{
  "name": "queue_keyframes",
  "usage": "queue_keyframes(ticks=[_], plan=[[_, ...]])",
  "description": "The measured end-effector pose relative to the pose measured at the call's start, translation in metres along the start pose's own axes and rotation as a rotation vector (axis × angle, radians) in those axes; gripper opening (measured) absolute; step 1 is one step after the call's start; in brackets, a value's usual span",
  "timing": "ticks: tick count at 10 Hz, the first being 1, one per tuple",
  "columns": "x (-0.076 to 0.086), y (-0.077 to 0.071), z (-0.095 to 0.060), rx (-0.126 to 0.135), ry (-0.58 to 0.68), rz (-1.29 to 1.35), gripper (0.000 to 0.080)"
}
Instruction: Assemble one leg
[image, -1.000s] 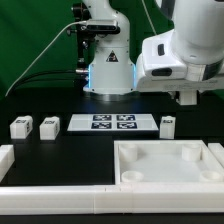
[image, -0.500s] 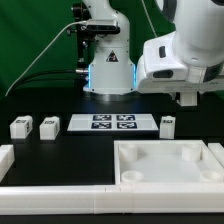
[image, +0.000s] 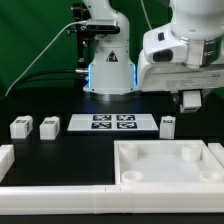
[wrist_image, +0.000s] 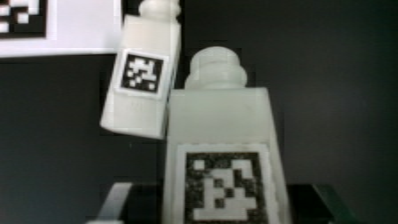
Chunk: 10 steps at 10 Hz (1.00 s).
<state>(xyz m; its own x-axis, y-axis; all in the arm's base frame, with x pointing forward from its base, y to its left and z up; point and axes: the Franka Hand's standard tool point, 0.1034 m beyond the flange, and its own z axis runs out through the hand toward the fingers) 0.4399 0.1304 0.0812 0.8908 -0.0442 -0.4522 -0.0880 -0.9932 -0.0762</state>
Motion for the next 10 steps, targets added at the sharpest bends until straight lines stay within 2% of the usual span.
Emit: queue_keyframes(ticks=[1, 2, 3, 5, 6, 8, 9, 10], plan=[[0.005, -0.001, -0.002, 0.006, 0.125, -0.005, 0.0293], [0.007, 0.001, -0.007, 0.009, 0.195, -0.013, 0.0293], [0.015, 0.003, -0.016, 0.018, 0.298, -0.023, 0.0293], [0.024, 0.010, -0.029, 0.019, 0.287, -0.059, 0.0293], [0.029, 0.007, -0.035, 0.022, 0.315, -0.067, 0.0293], [0.028, 0.007, -0.030, 0.021, 0.334, -0.068, 0.0293], [0.034, 0.006, -0.034, 0.025, 0.396, -0.070, 0.0293], [0.038, 0.009, -0.035, 0.025, 0.517, -0.087, 0.0293]])
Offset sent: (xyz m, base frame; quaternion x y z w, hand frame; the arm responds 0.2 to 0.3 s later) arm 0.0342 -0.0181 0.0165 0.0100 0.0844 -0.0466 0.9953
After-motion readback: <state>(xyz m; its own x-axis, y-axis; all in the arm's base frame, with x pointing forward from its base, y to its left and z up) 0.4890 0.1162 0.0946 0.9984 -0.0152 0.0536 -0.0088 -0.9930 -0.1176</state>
